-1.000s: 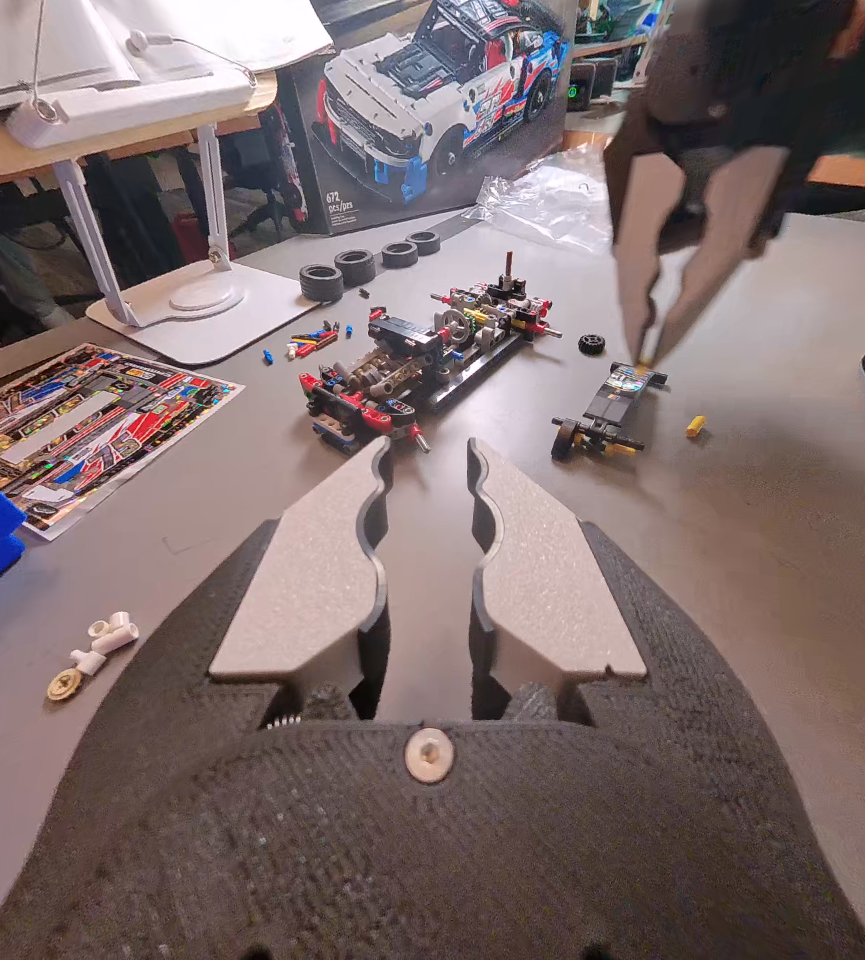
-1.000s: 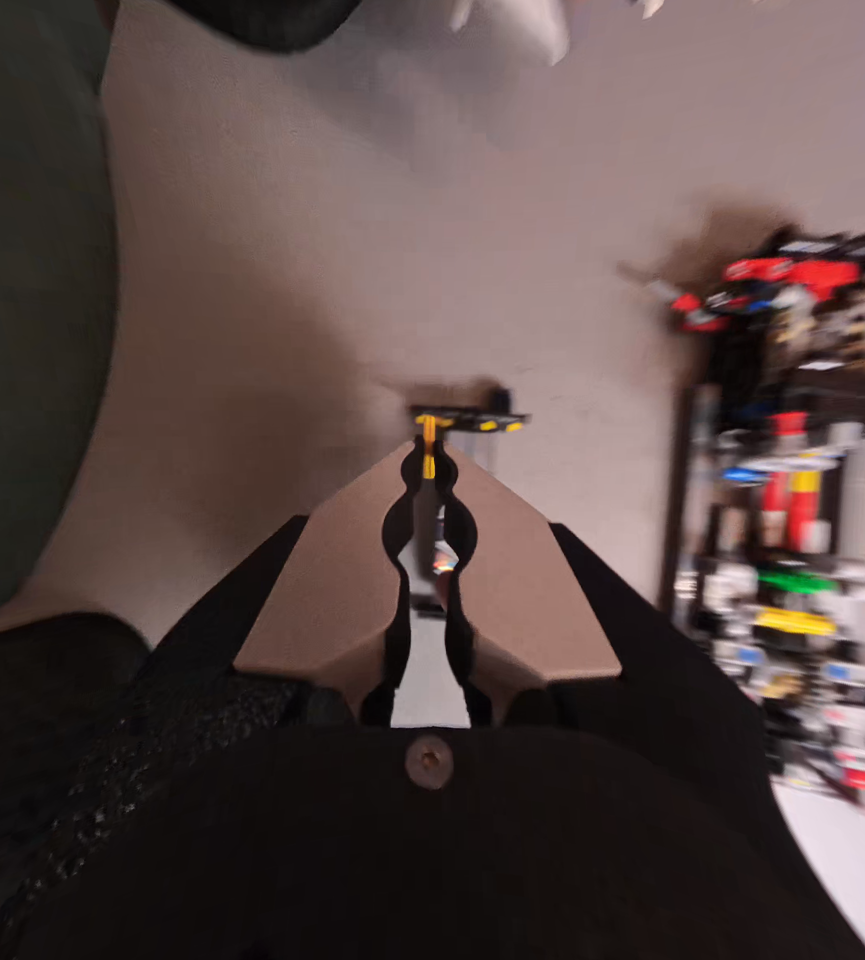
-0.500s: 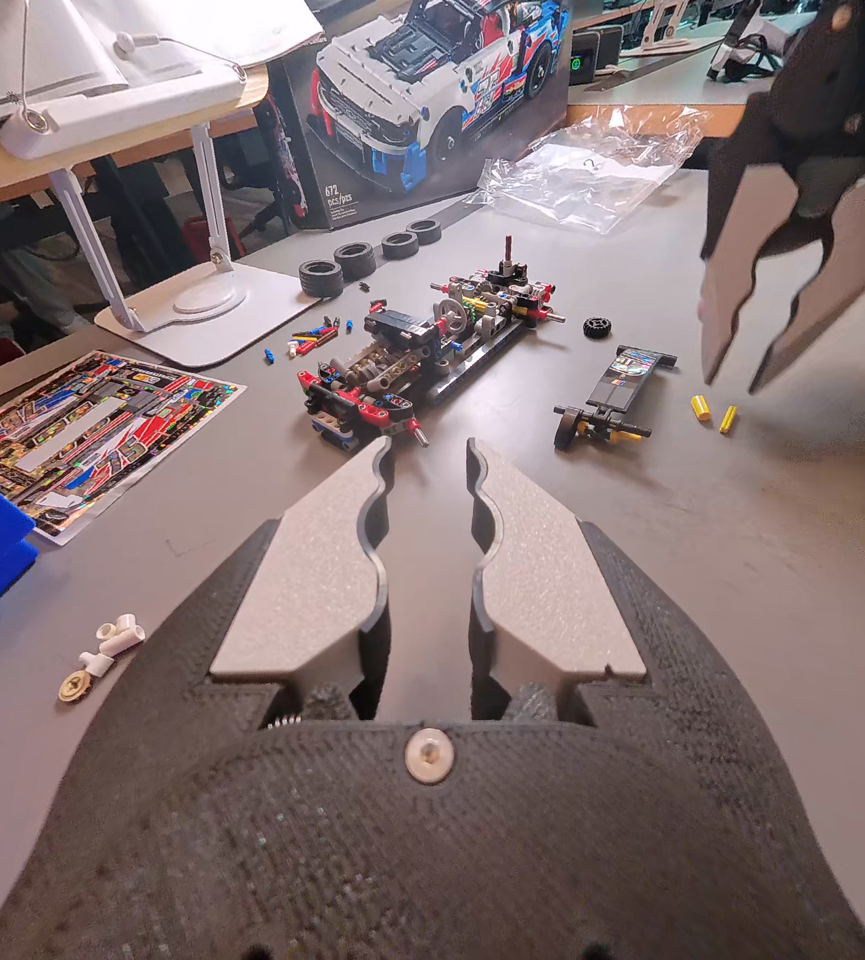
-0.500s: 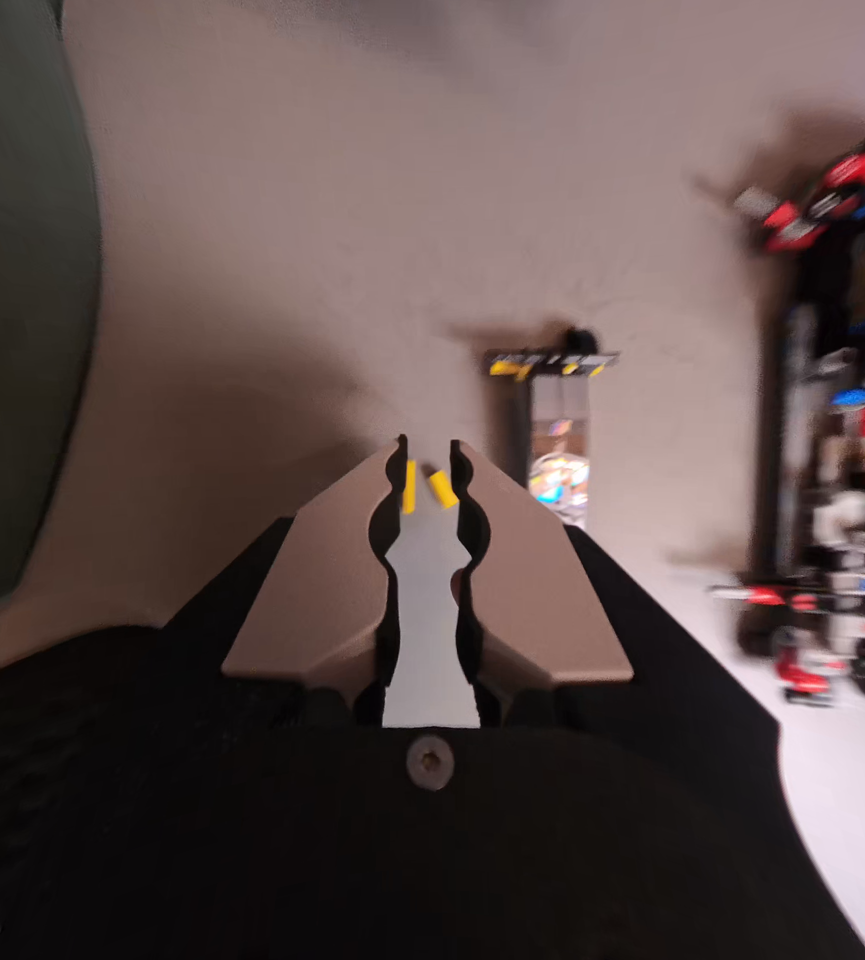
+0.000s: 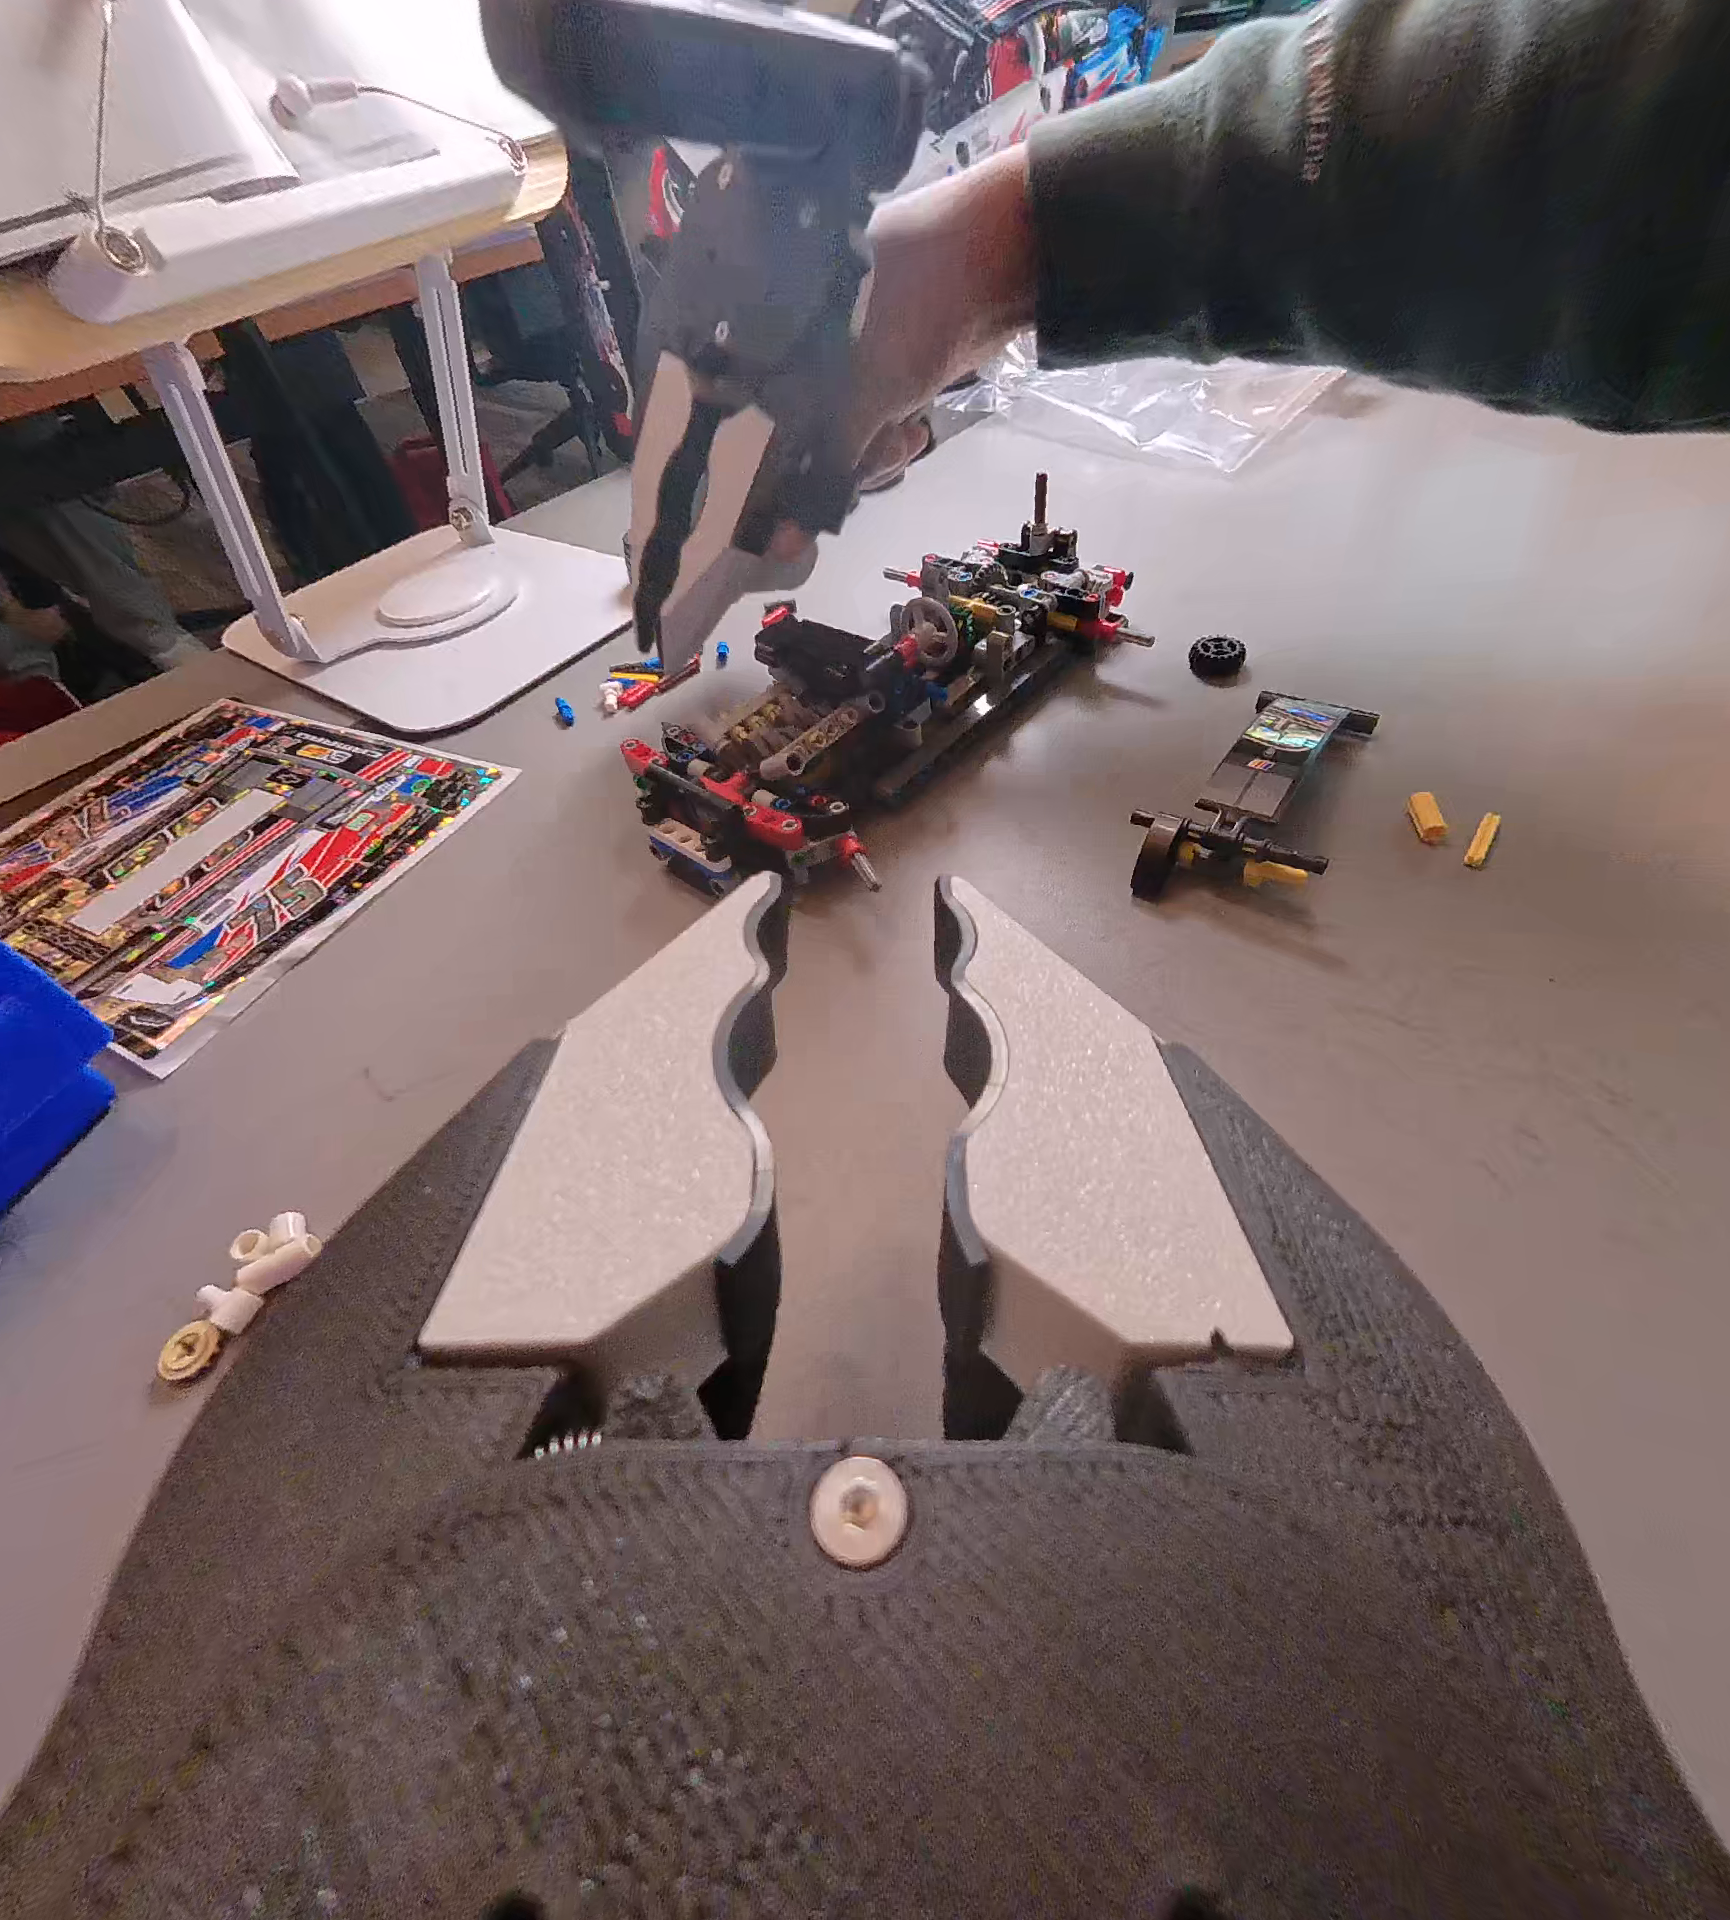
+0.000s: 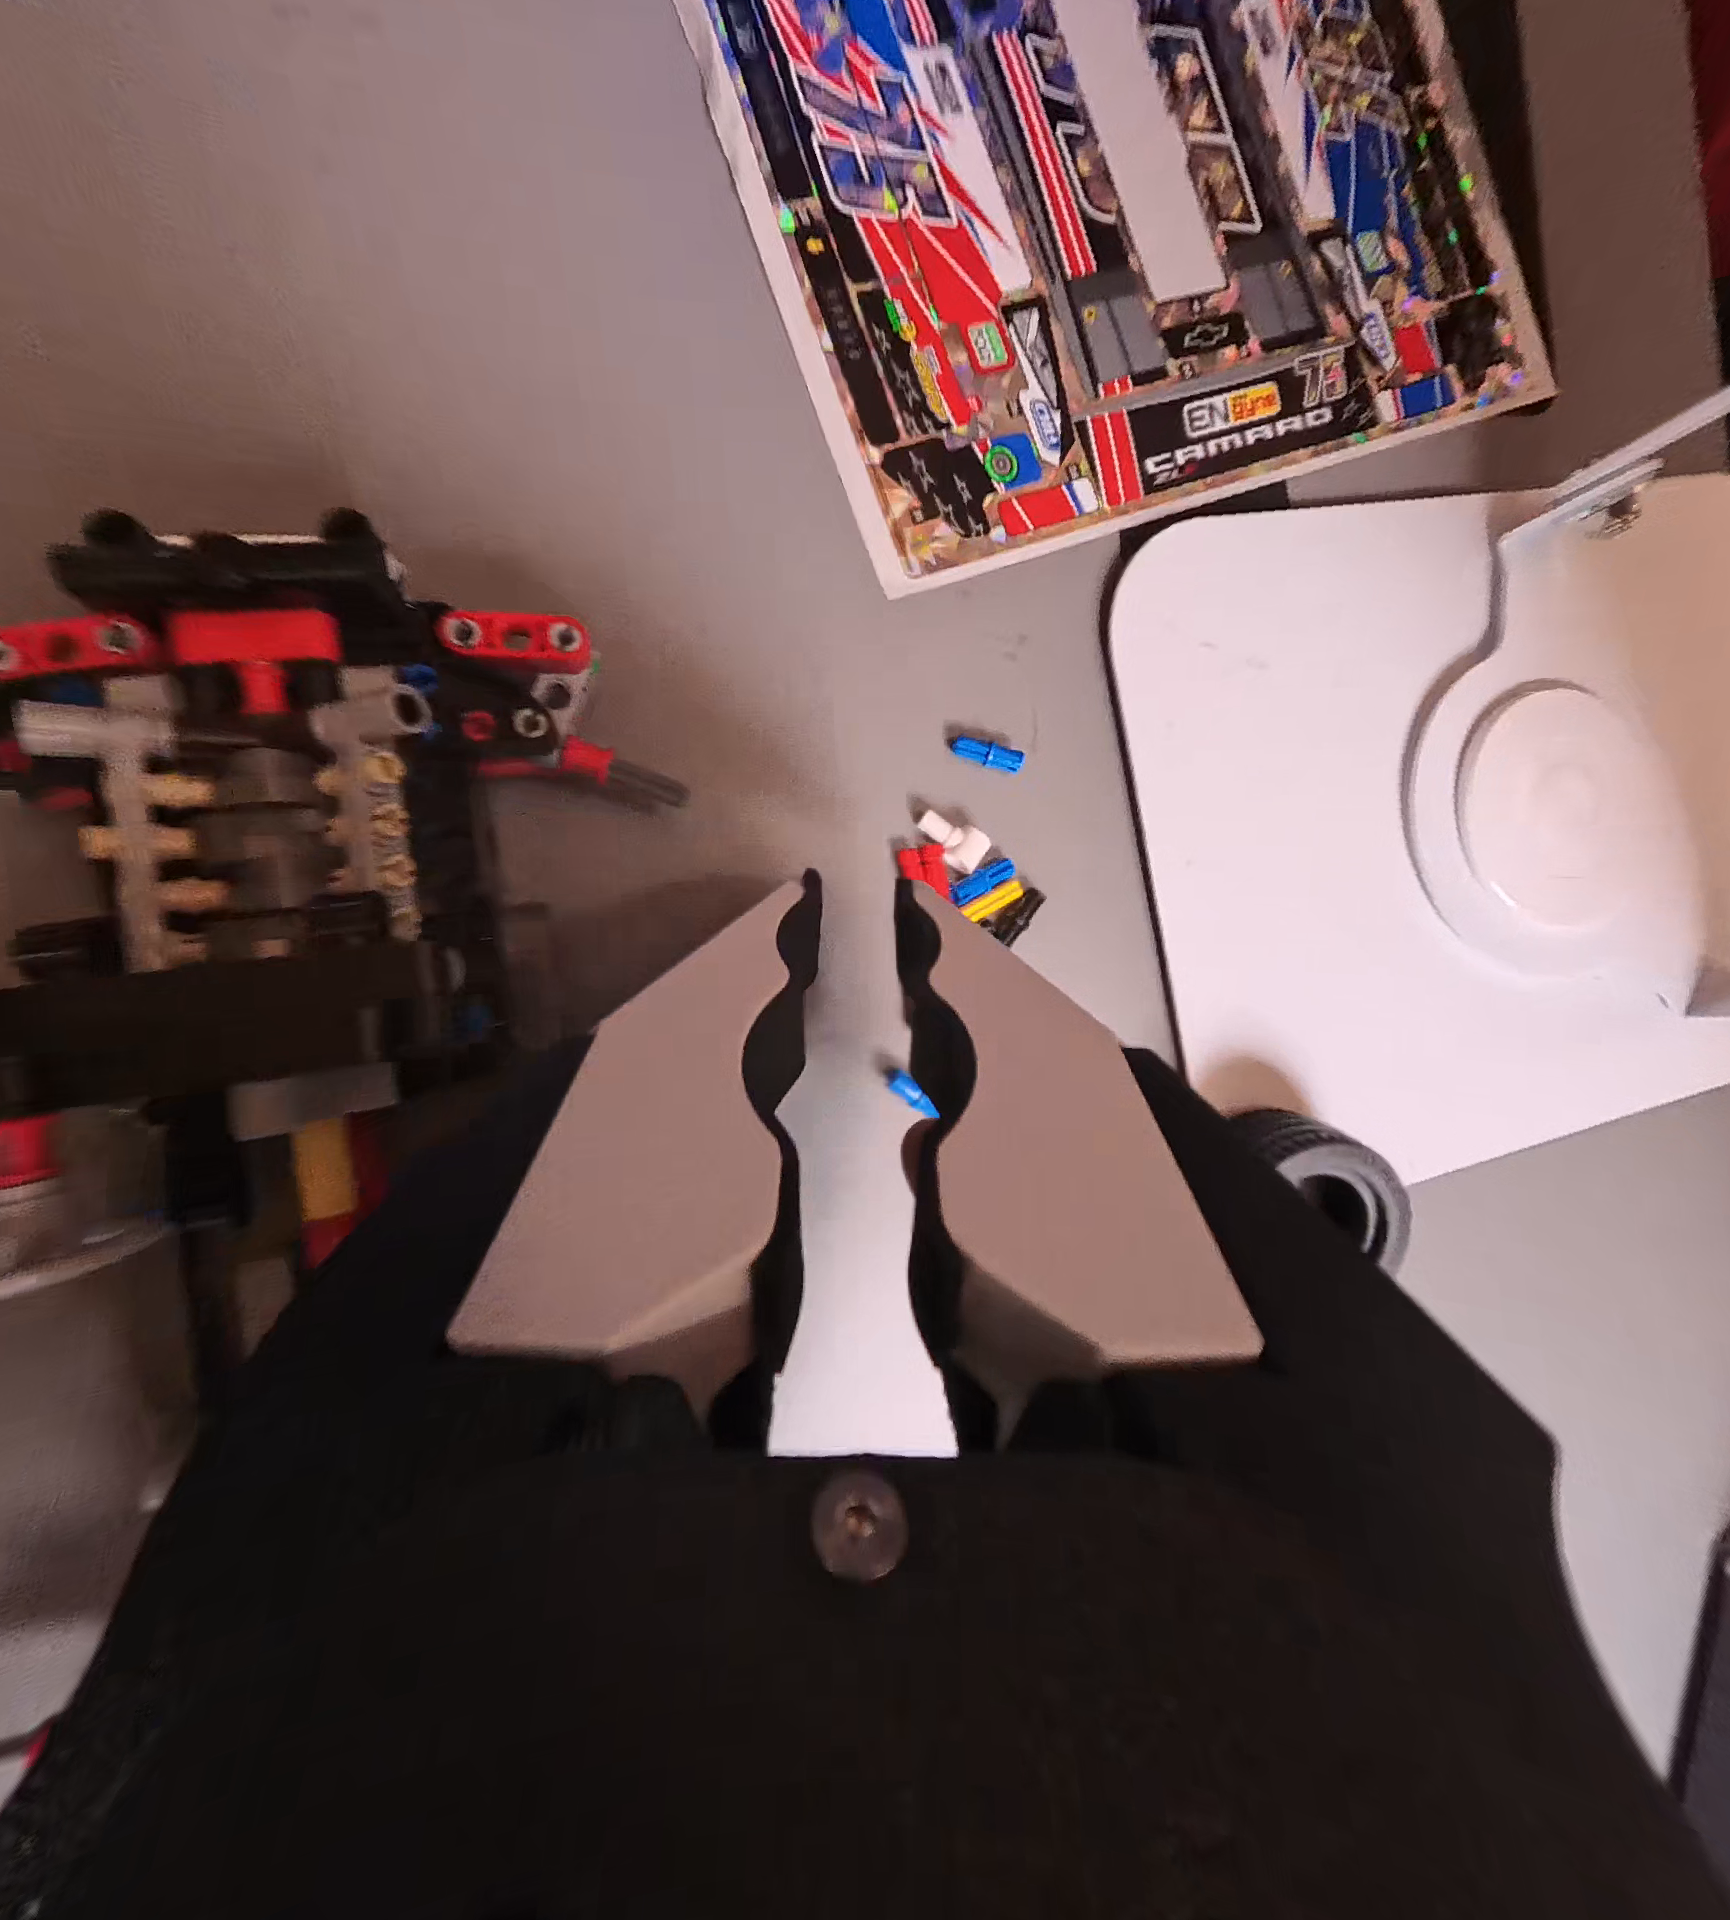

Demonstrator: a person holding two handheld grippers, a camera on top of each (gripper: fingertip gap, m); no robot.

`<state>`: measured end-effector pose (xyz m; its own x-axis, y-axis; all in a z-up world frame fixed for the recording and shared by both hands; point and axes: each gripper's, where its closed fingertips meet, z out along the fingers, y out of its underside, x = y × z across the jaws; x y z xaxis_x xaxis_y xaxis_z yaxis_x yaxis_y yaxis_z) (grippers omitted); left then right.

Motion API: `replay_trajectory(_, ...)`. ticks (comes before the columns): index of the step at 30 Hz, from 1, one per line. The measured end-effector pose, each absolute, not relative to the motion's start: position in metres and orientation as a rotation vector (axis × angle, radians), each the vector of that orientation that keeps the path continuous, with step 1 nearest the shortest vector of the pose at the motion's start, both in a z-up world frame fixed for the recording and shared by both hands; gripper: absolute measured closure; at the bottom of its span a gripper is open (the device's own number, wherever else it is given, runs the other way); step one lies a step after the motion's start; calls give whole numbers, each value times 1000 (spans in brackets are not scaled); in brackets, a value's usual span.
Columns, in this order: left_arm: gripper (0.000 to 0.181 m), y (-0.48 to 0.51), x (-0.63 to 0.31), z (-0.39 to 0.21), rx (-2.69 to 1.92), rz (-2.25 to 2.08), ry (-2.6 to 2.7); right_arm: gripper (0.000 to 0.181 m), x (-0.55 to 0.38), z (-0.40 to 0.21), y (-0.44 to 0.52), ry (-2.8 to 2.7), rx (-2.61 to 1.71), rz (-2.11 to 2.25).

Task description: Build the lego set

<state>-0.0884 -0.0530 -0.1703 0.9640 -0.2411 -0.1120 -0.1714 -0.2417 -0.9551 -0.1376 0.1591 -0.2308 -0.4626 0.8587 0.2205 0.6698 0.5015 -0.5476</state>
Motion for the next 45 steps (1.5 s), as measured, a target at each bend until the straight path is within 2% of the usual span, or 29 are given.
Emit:
replay_trajectory(1, 156, -53, -89, -169, -1821, -65, 304, 171, -141, -236, 161, -2290, -1255, 520)
replay_trajectory(18, 155, -54, -87, -168, -1817, -92, 316, 177, -149, -250, 169, -2347, -1327, 533)
replay_trajectory(25, 155, -54, -87, -168, -1819, -81, 318, 177, -145, -241, 160, -2278, -1216, 605)
replay_trajectory(31, 155, -54, -86, -171, -1827, -81, 327, 177, -138, -223, 150, -2260, -1155, 687)
replay_trajectory(38, 155, -54, -85, -172, -1832, -83, 334, 176, -122, -248, 160, -2342, -1190, 557)
replay_trajectory(45, 155, -54, -86, -173, -1835, -83, 337, 170, -118, -247, 164, -2354, -1207, 546)
